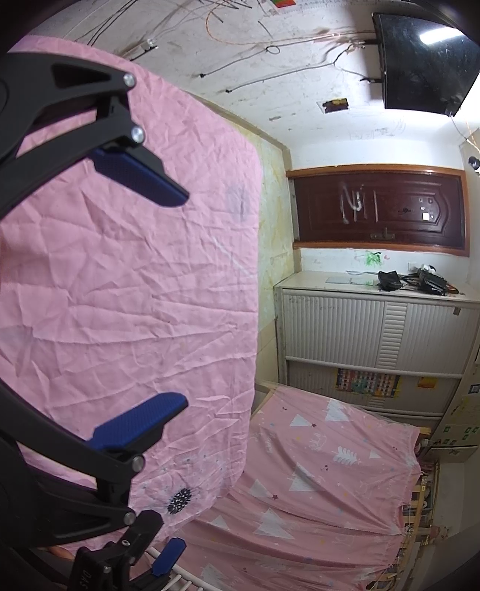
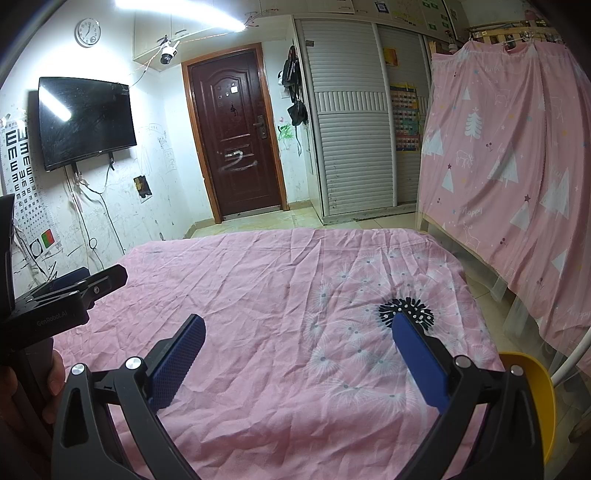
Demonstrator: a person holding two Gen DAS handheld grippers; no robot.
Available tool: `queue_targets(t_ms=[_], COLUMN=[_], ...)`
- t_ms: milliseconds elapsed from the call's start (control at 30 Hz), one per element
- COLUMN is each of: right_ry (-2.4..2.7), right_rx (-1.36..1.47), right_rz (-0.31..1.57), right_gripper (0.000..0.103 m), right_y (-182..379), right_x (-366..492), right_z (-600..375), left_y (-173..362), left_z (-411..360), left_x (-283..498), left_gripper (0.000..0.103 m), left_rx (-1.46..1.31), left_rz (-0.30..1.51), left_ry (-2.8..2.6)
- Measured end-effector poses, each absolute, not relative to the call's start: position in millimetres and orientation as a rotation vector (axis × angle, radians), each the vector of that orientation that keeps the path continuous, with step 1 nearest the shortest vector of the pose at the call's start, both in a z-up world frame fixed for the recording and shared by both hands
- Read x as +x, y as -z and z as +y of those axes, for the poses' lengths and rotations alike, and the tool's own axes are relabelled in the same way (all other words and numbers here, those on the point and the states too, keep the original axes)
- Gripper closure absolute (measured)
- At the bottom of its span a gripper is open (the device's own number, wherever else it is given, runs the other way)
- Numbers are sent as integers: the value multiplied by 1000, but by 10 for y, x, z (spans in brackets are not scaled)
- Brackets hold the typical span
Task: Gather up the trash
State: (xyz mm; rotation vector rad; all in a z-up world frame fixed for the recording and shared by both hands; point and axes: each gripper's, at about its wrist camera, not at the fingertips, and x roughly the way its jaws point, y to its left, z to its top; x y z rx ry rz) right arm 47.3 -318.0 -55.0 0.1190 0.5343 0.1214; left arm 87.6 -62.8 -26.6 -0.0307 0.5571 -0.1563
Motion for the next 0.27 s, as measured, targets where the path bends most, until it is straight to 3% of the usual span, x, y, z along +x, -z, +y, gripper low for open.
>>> queue_targets(t_ms=[267], right_ry=[-121], right_rx=[118], right_rz=[535], right_gripper=[9], right_y=[552], right_x=[475], right_z=[-3174], left_y=[262], left_z=[-637], left_x=[891], left_gripper=[6], left_rx=[-26], left_rz=[561], left_ry=[144])
